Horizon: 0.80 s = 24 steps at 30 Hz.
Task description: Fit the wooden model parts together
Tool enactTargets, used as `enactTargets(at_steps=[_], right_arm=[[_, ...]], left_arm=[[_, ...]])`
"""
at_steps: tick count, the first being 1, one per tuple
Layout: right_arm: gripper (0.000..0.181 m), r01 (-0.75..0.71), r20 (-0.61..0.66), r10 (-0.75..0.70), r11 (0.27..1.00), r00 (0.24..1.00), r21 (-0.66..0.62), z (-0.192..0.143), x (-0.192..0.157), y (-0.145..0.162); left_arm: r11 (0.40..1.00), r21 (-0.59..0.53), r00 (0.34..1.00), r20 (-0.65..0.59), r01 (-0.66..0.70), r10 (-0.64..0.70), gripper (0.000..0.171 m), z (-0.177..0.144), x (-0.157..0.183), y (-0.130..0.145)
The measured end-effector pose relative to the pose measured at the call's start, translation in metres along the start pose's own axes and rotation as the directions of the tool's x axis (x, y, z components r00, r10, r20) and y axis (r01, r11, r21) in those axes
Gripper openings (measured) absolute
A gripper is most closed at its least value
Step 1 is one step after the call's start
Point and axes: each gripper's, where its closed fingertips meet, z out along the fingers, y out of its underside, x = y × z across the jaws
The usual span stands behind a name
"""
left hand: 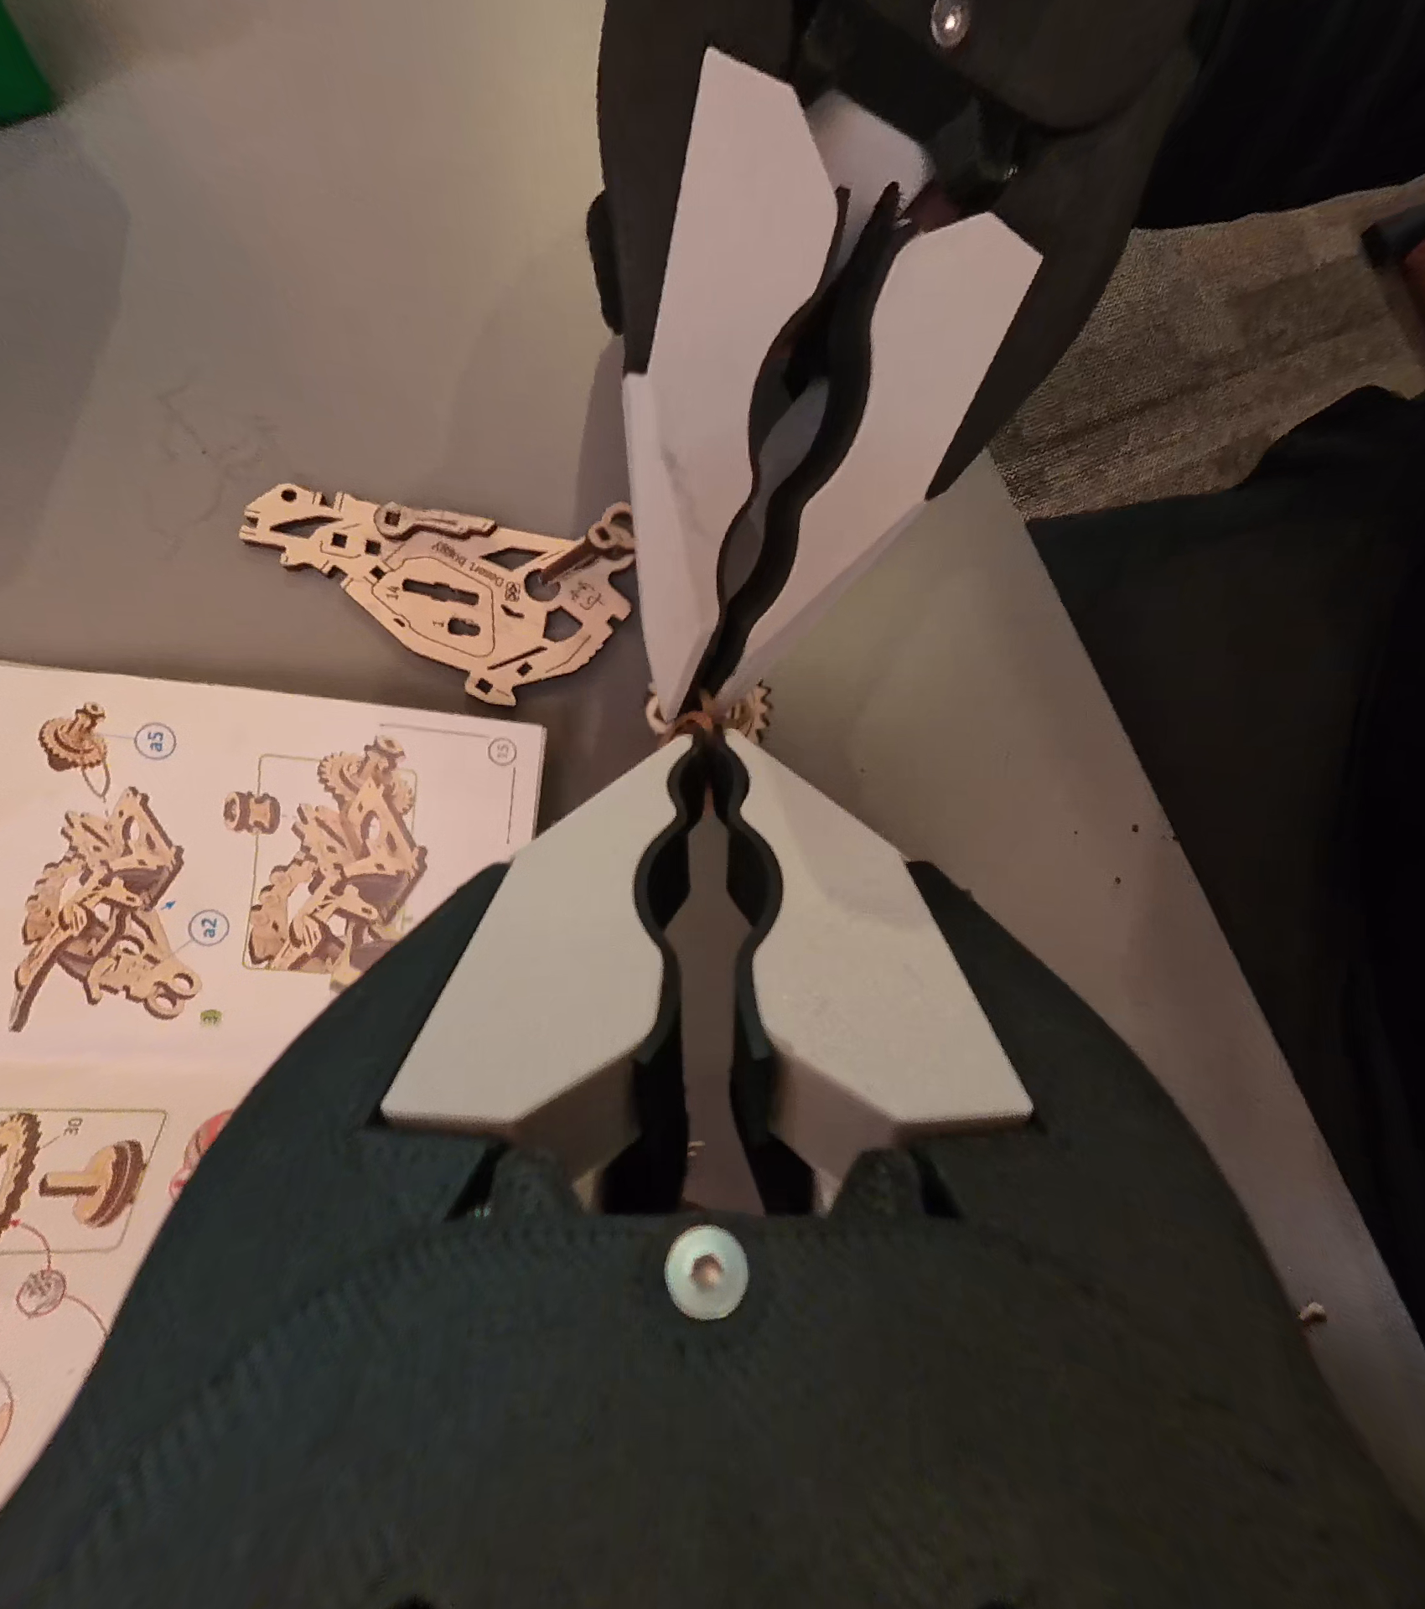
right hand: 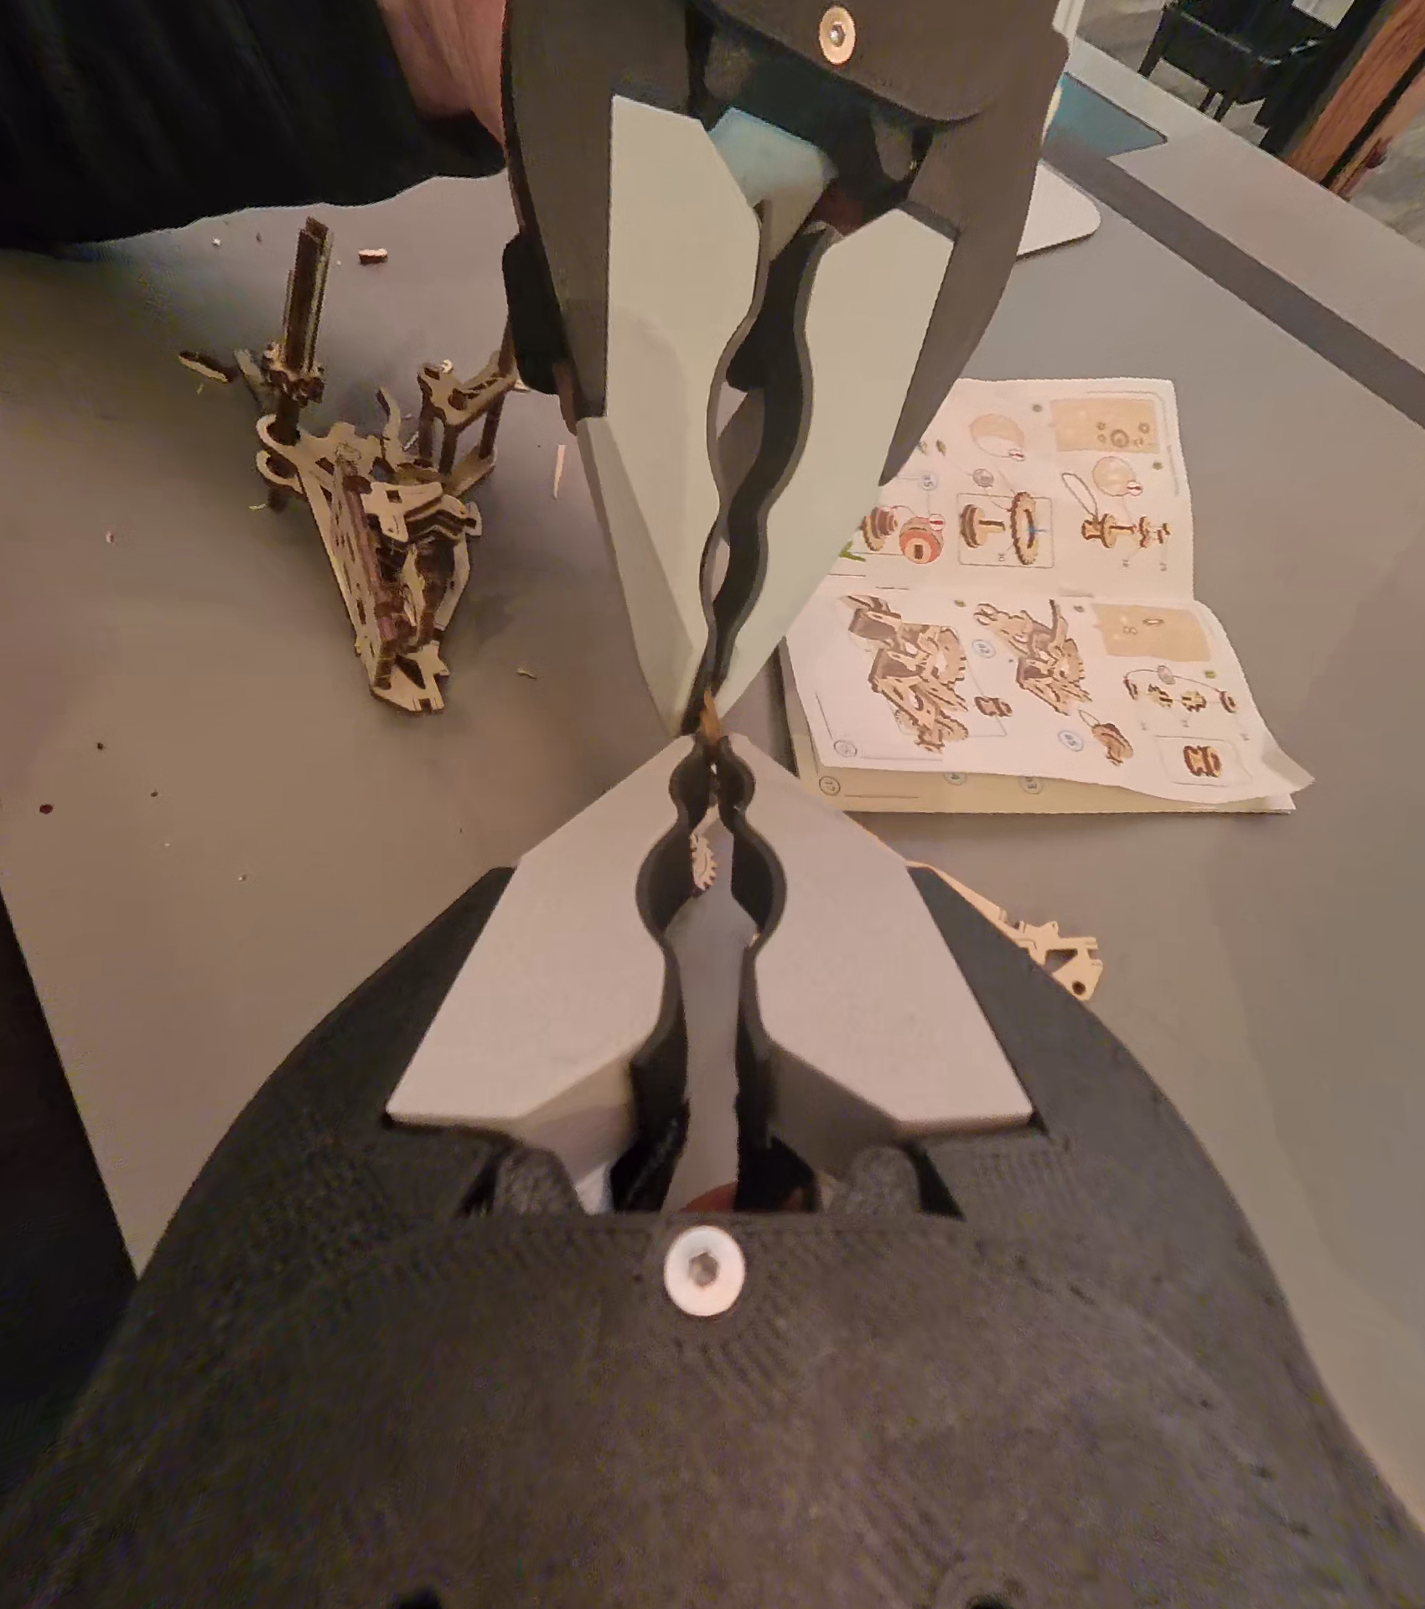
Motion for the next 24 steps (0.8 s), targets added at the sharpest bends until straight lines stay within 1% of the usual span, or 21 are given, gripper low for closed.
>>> enactTargets(at_steps=[6, 10, 16, 18, 19, 21, 24], right_arm=[[0.000, 0.005, 0.020, -0.005, 1.000, 1.000, -0.011, 0.012, -0.002, -0.002], [0.000, 0.013, 0.028, -0.012, 1.000, 1.000, -0.023, 0.018, -0.003, -0.002], [0.000, 0.021, 0.046, -0.020, 1.000, 0.999, -0.021, 0.024, -0.004, -0.003], [0.005, 0.024, 0.037, -0.023, 0.999, 0.999, -0.022, 0.025, -0.002, -0.003], [0.006, 0.032, 0.034, -0.031, 0.999, 0.999, -0.024, 0.026, -0.001, -0.003], [0.001, 0.065, 0.037, -0.064, 0.997, 0.997, -0.031, 0.026, -0.002, -0.003], [0.000, 0.114, 0.015, -0.113, 0.992, 0.993, -0.047, 0.028, -0.002, -0.002]], left_arm=[[1.000, 0.004, 1.000, 0.014, -0.017, 0.017, 0.000, -0.003, -0.002, 0.011], [0.998, -0.008, 0.998, 0.040, -0.058, 0.058, 0.000, -0.005, -0.004, 0.017], [0.987, -0.040, 0.985, 0.074, -0.155, 0.158, 0.000, -0.005, -0.004, 0.023], [0.980, -0.061, 0.977, 0.095, -0.187, 0.192, 0.000, -0.006, -0.005, 0.025], [0.978, -0.068, 0.974, 0.106, -0.196, 0.202, 0.000, -0.006, -0.006, 0.024], [0.976, -0.072, 0.970, 0.116, -0.206, 0.213, 0.000, -0.006, -0.006, 0.024], [0.970, -0.089, 0.964, 0.119, -0.228, 0.237, 0.000, -0.006, -0.007, 0.027]])
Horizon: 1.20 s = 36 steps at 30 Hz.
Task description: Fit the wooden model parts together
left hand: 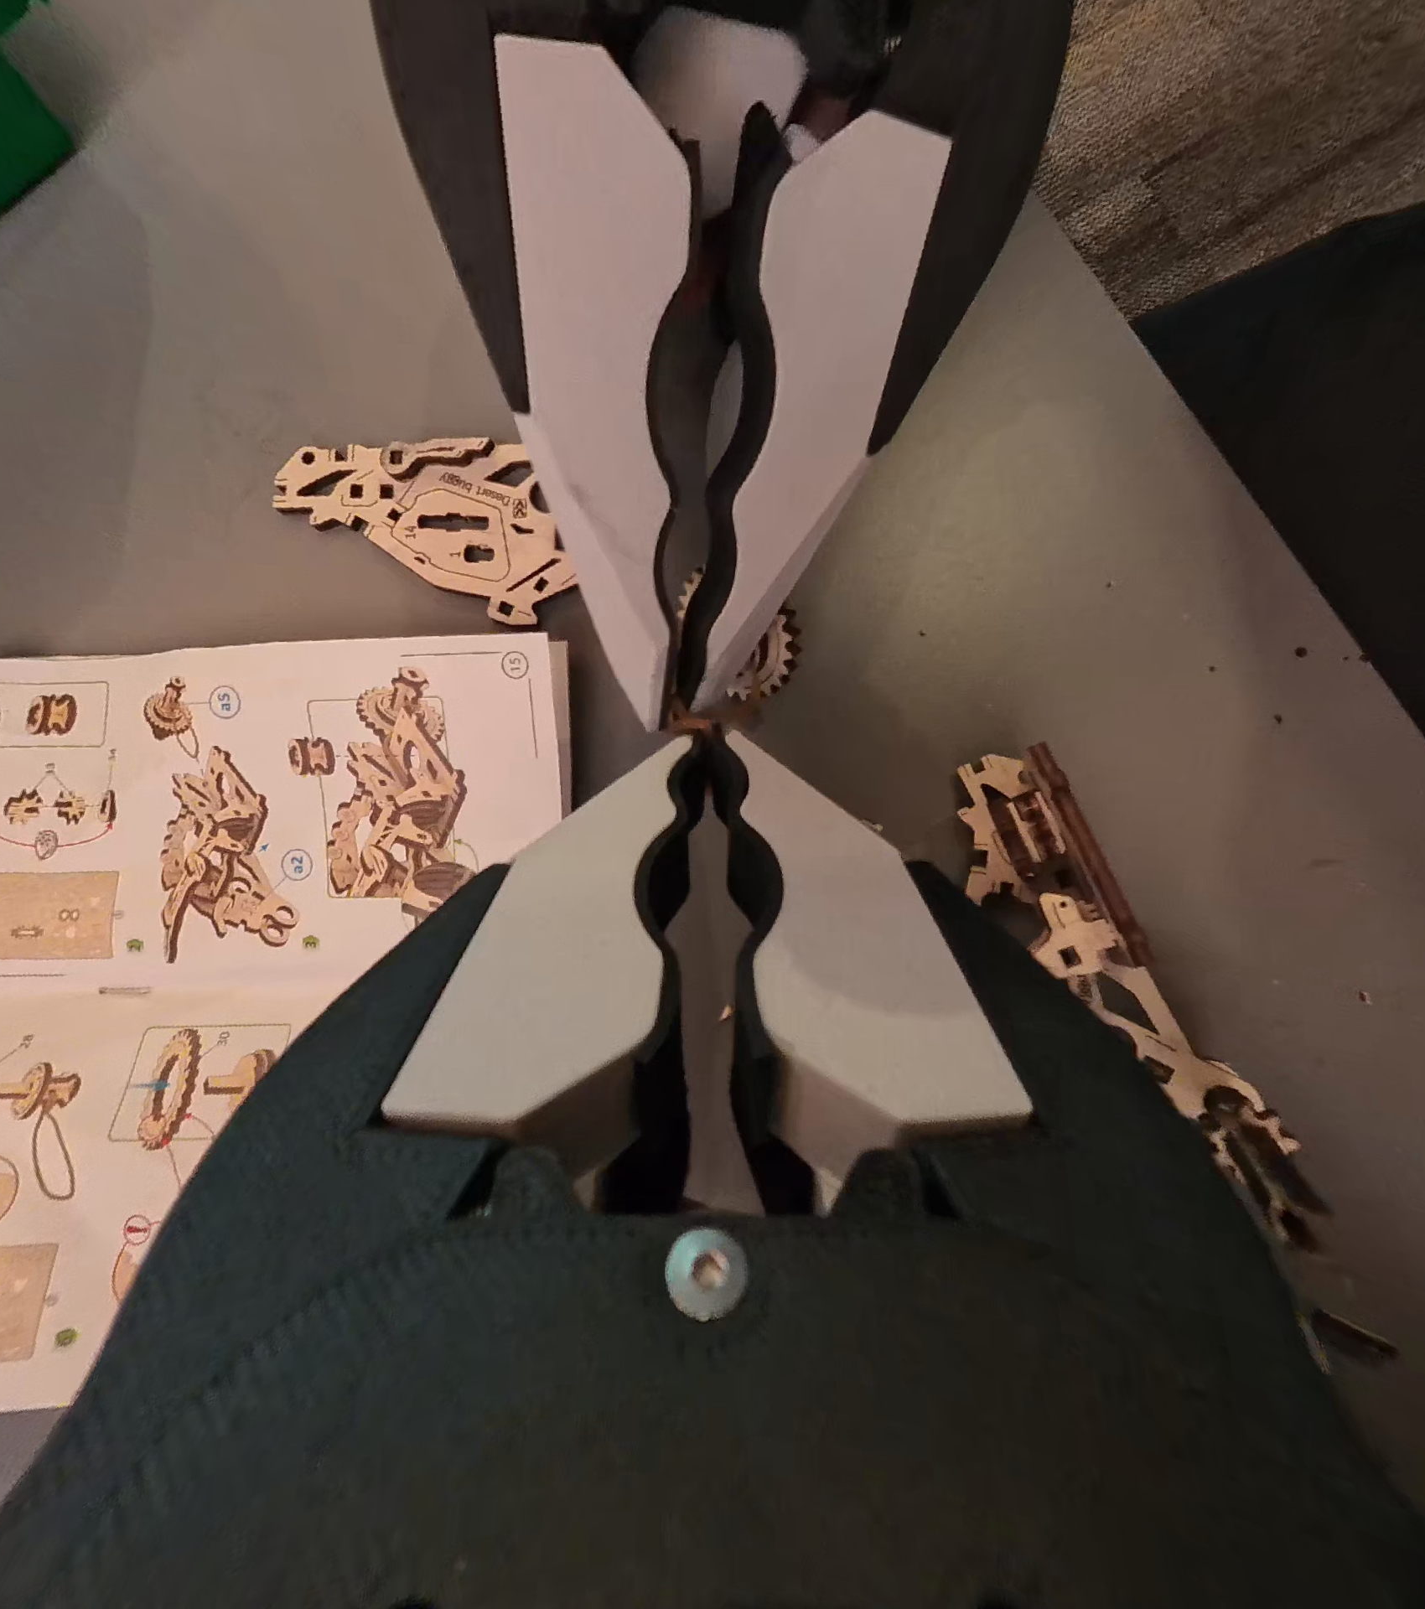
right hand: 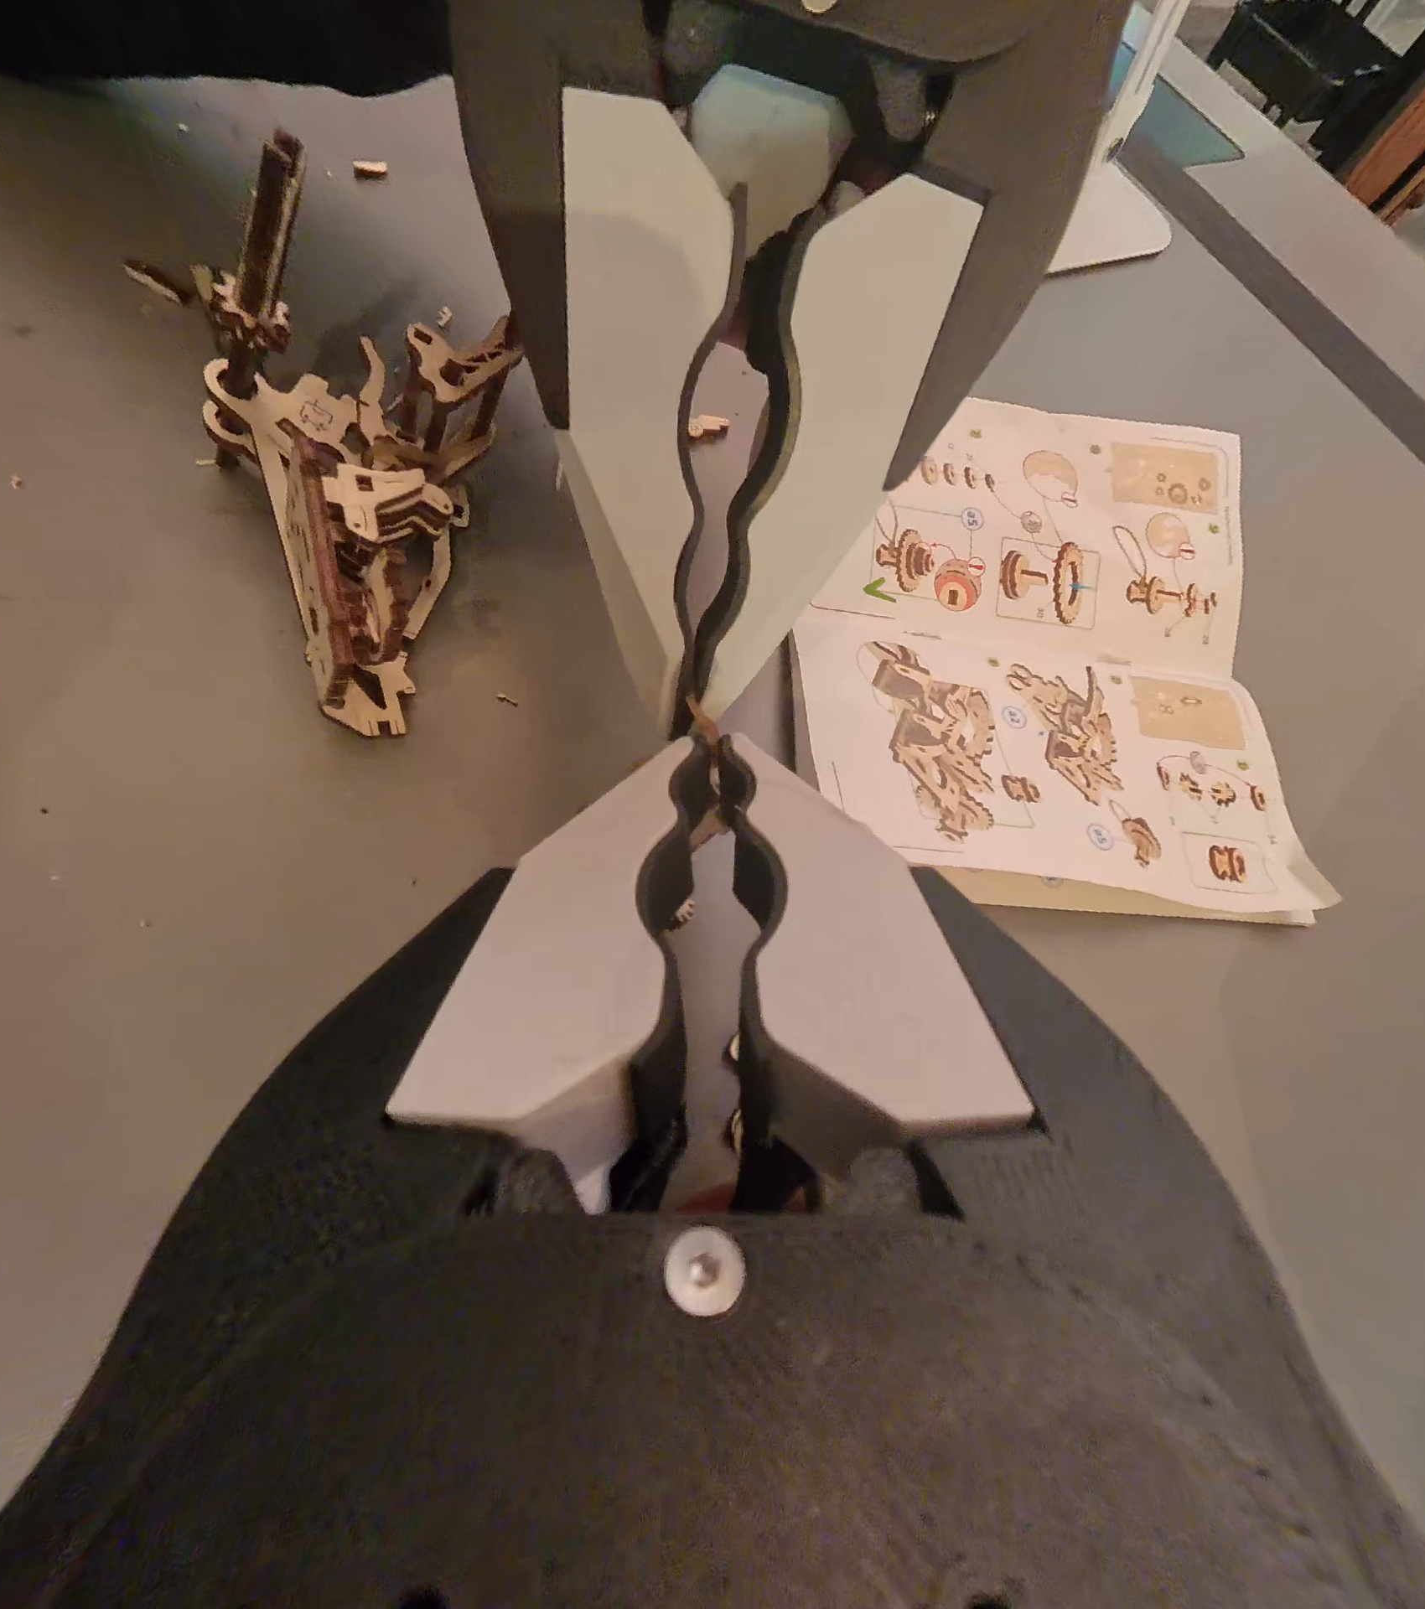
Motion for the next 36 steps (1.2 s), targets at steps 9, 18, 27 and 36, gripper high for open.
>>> enactTargets(at_steps=[9, 18, 27, 36], right_arm=[[0.000, 0.091, -0.006, -0.091, 0.995, 0.996, -0.042, 0.002, 0.001, 0.002], [0.000, -0.030, -0.056, 0.032, 0.999, 0.998, 0.025, 0.002, 0.008, 0.000], [0.000, -0.048, -0.095, 0.049, 0.999, 0.994, 0.019, 0.002, 0.012, 0.000], [0.000, -0.050, -0.091, 0.053, 0.998, 0.994, 0.029, 0.003, 0.011, -0.002]], left_arm=[[0.998, 0.007, 0.998, 0.013, -0.061, 0.061, 0.000, 0.000, 0.004, -0.006], [0.997, 0.072, 1.000, -0.002, -0.006, 0.006, 0.000, -0.003, 0.000, -0.007], [0.992, 0.112, 0.998, -0.021, 0.058, -0.056, 0.010, -0.008, -0.003, -0.001], [0.987, 0.126, 0.995, -0.006, 0.098, -0.098, 0.000, -0.006, -0.009, 0.004]])
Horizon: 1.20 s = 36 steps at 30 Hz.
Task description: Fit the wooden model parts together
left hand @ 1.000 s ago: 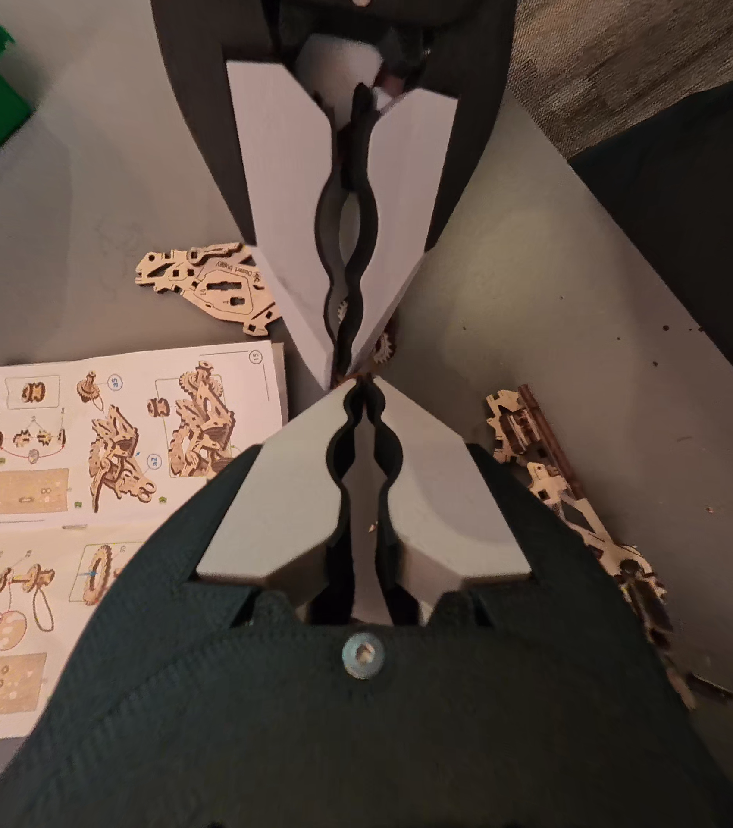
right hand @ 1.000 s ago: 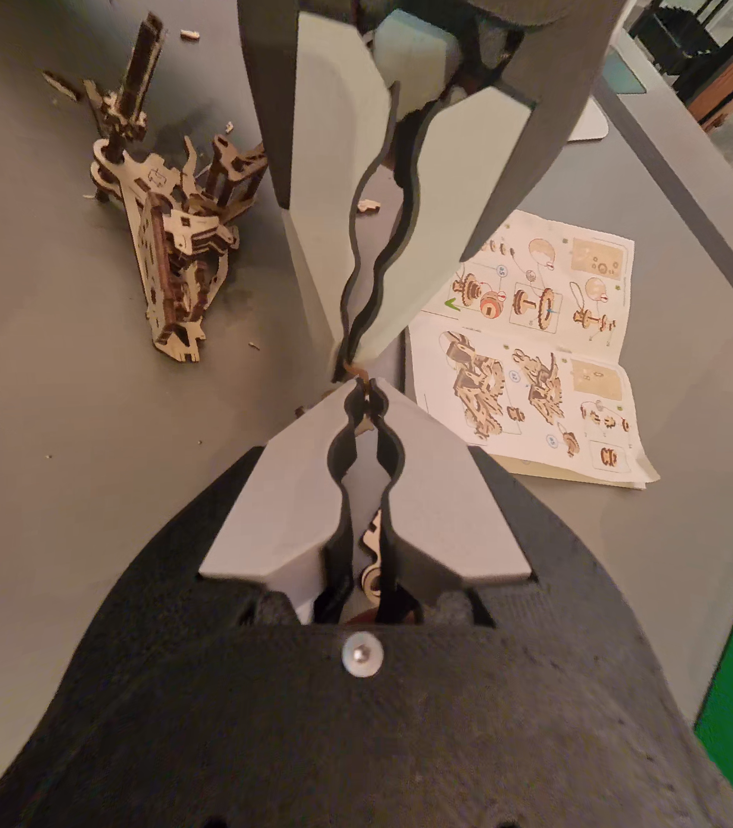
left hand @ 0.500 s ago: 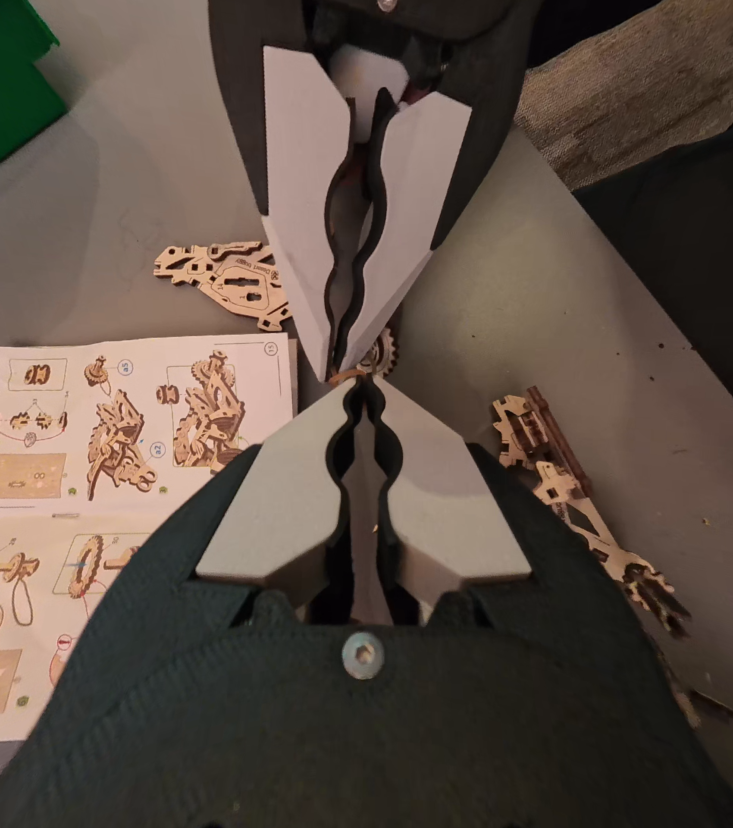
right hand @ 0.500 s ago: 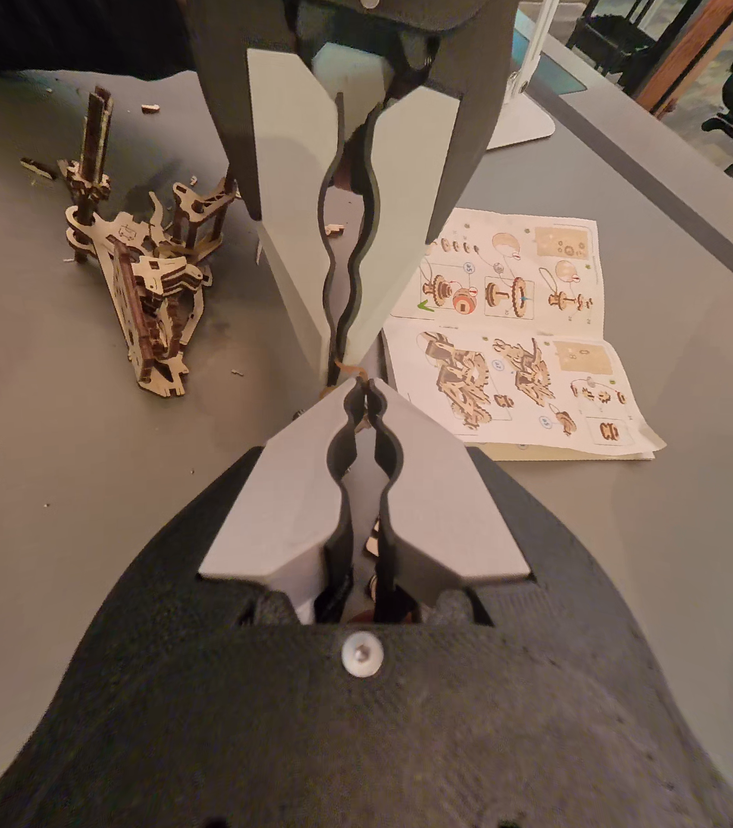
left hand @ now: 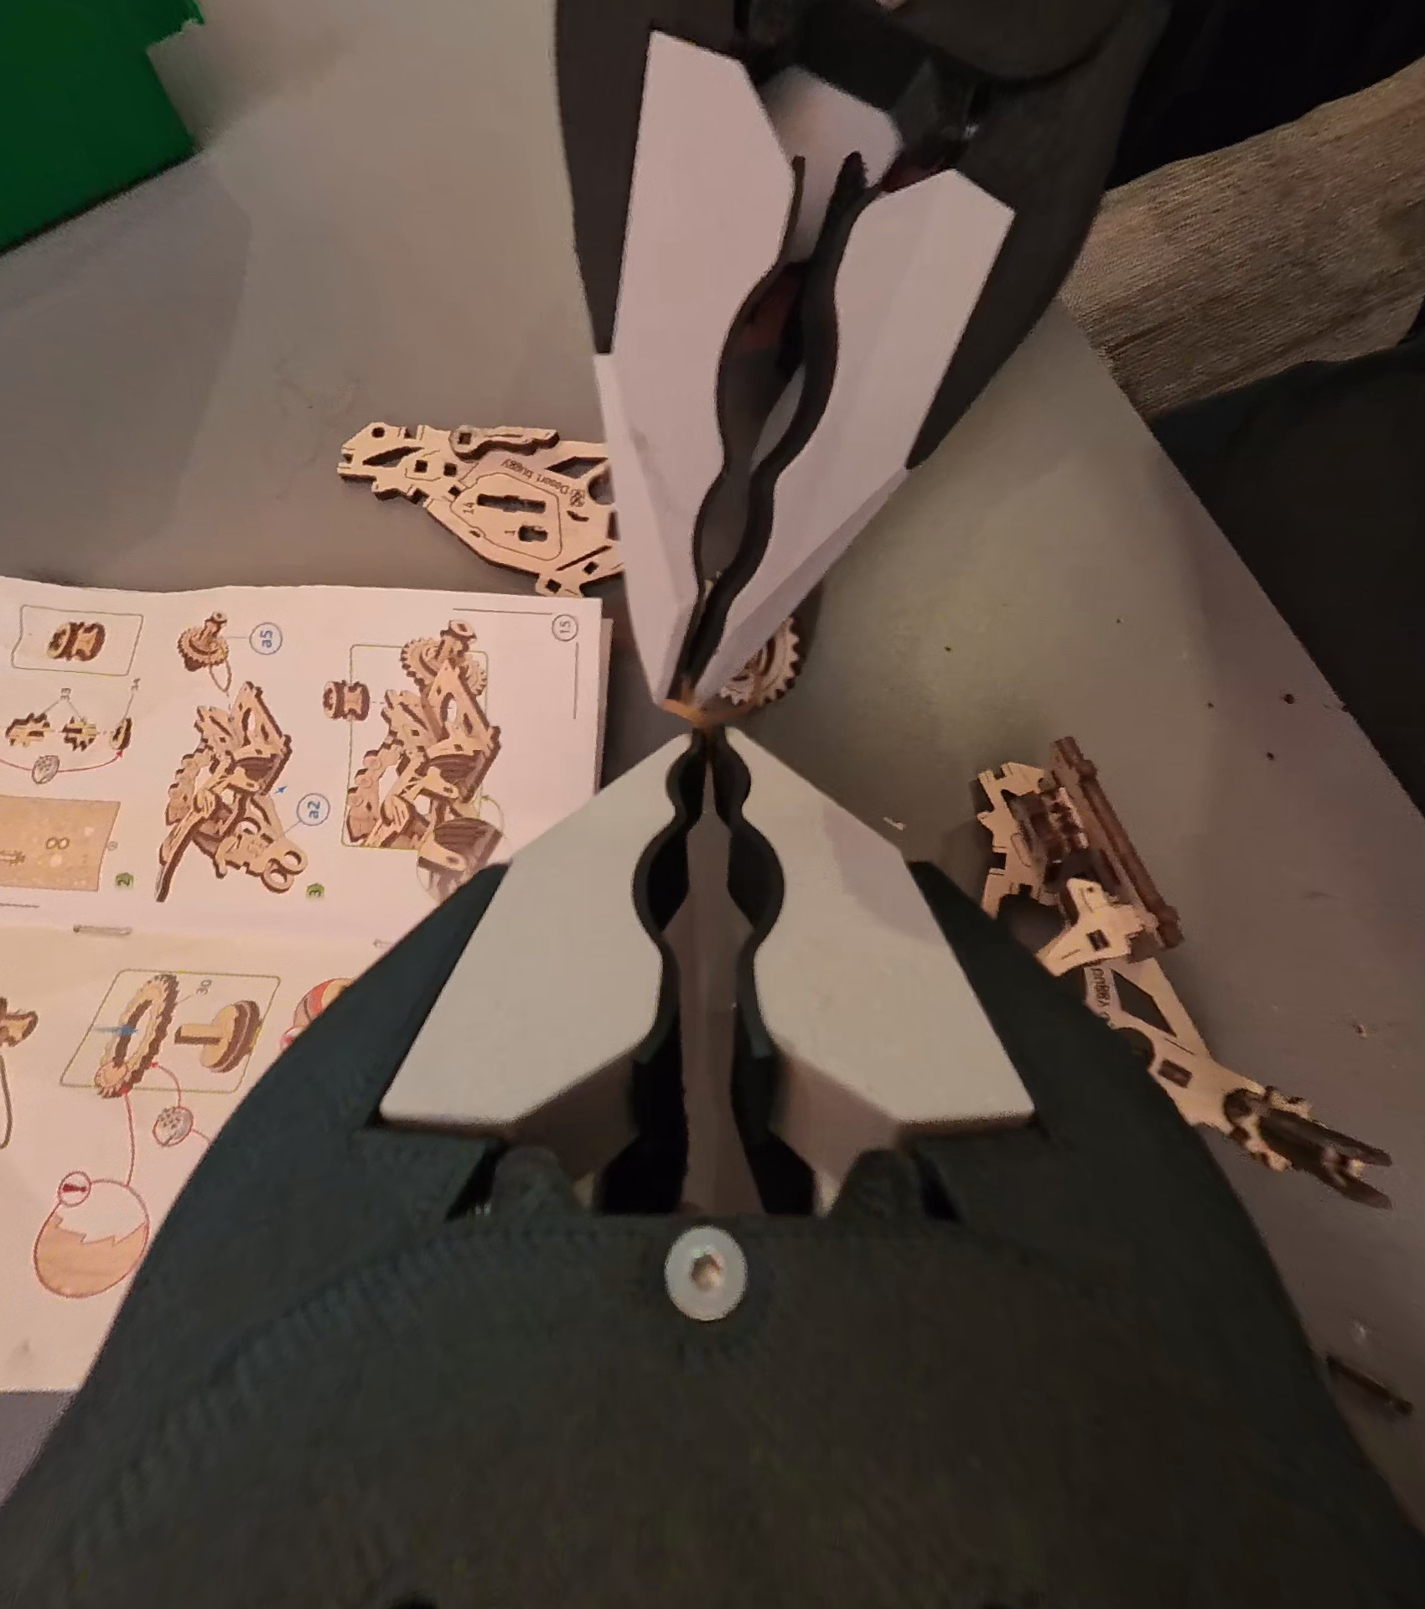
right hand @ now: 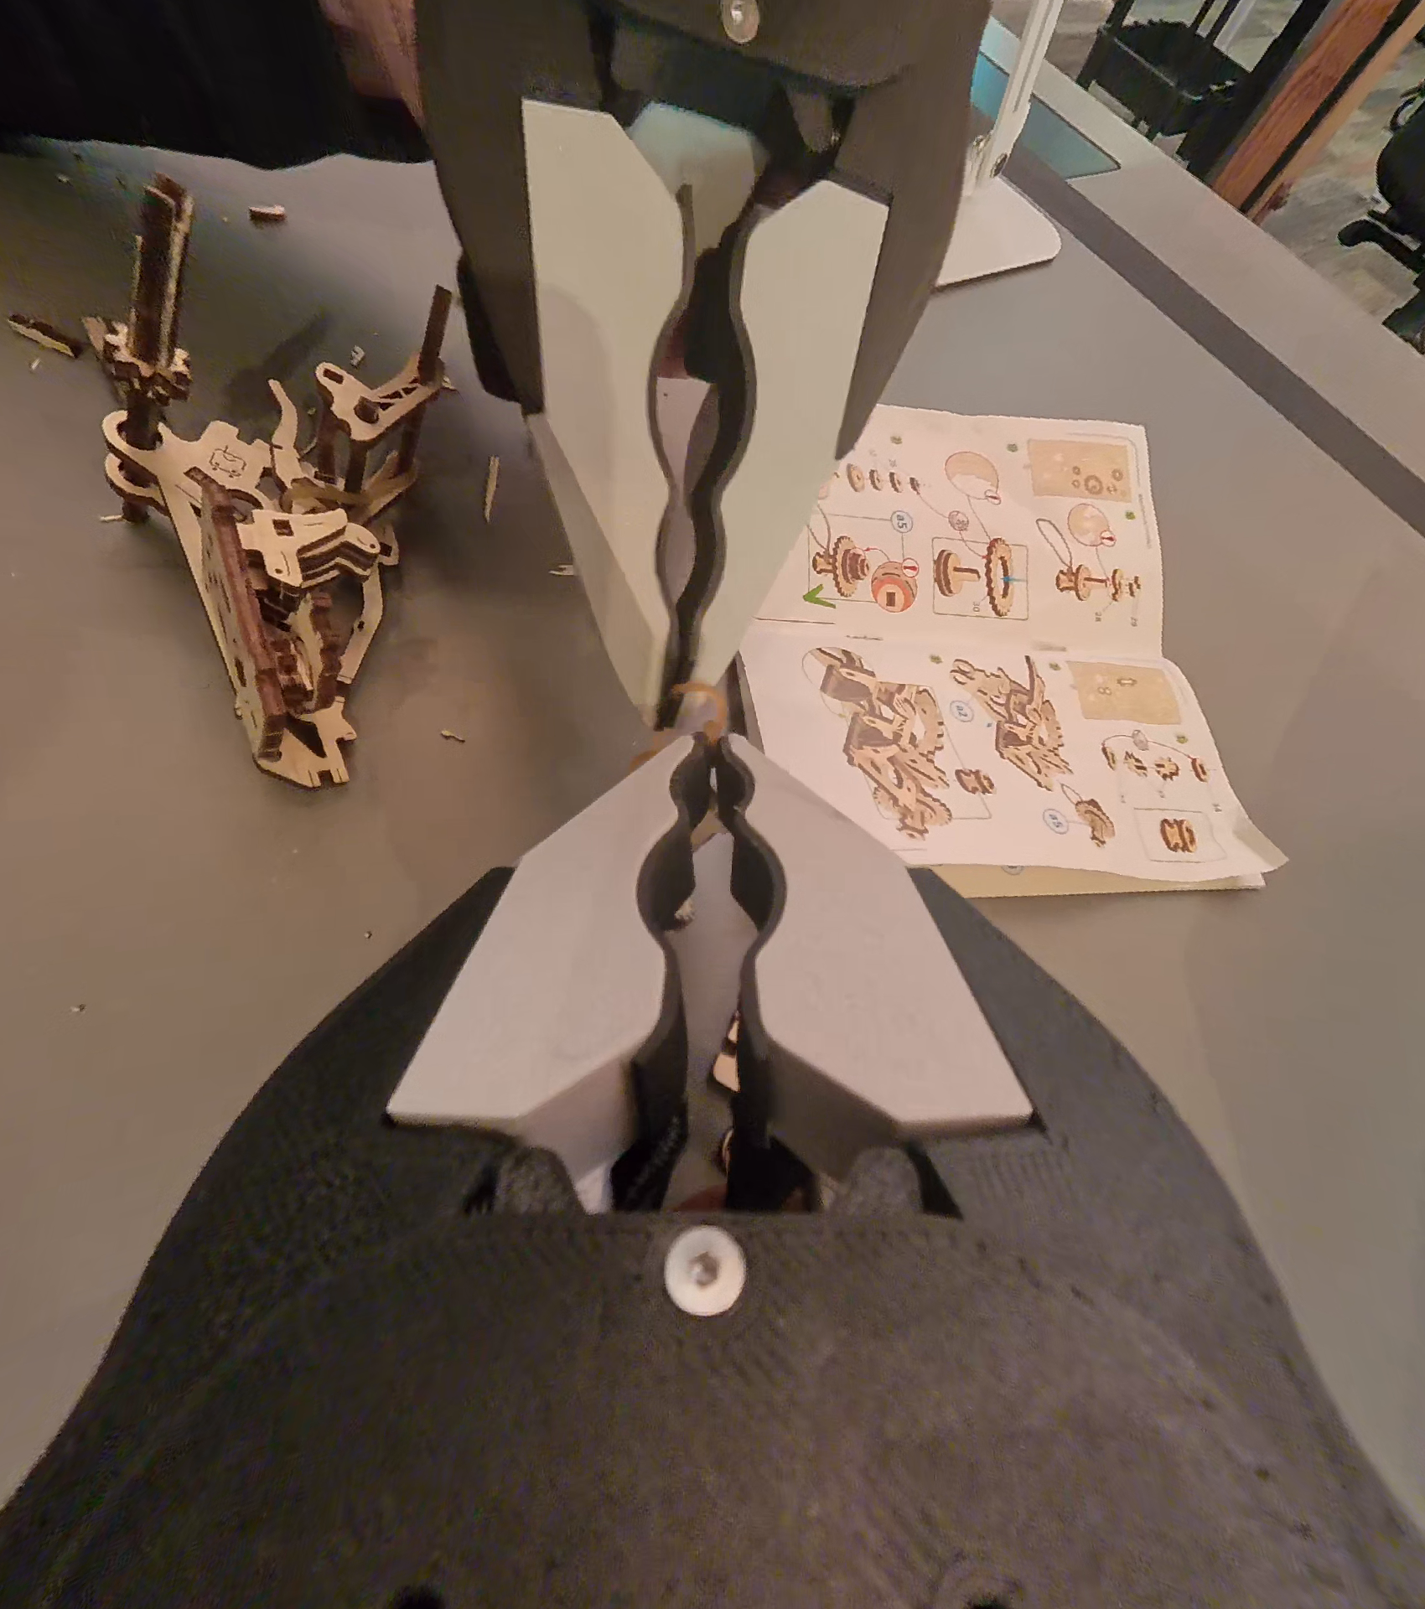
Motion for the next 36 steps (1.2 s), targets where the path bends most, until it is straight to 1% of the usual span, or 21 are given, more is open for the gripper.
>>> enactTargets(at_steps=[4, 8, 17, 23, 27, 29, 31, 36], right_arm=[[0.000, 0.028, 0.004, -0.028, 1.000, 1.000, 0.003, 0.001, -0.004, -0.001], [0.000, 0.026, -0.003, -0.026, 1.000, 1.000, -0.008, 0.003, -0.003, -0.001], [0.000, 0.011, 0.003, -0.011, 1.000, 1.000, -0.002, 0.002, -0.003, -0.001], [0.000, 0.017, 0.017, -0.017, 1.000, 1.000, 0.007, 0.000, -0.004, -0.002], [0.000, 0.023, 0.025, -0.023, 1.000, 0.999, 0.009, 0.000, -0.006, -0.002], [0.000, 0.024, 0.029, -0.024, 1.000, 0.999, 0.013, 0.000, -0.006, -0.003], [0.000, 0.020, 0.031, -0.021, 1.000, 0.999, 0.017, 0.000, -0.005, -0.003], [0.000, 0.022, 0.035, -0.022, 1.000, 0.999, 0.014, 0.000, -0.005, -0.003]], left_arm=[[1.000, 0.025, 1.000, 0.006, 0.014, -0.014, 0.000, -0.004, -0.003, -0.003], [1.000, 0.027, 1.000, -0.006, 0.005, -0.005, 0.000, -0.003, 0.000, -0.004], [0.995, 0.043, 0.996, 0.024, -0.086, 0.085, 0.000, -0.004, 0.002, -0.008], [0.987, 0.050, 0.988, 0.030, -0.154, 0.152, 0.004, -0.005, 0.005, -0.008], [0.979, 0.040, 0.978, 0.056, -0.202, 0.199, 0.004, -0.007, 0.004, -0.008], [0.973, -0.001, 0.971, 0.074, -0.229, 0.228, 0.004, -0.006, 0.002, -0.003], [0.972, -0.014, 0.970, 0.070, -0.233, 0.234, 0.006, -0.007, 0.002, 0.000], [0.974, 0.009, 0.973, 0.037, -0.227, 0.227, 0.008, -0.014, 0.006, 0.001]])
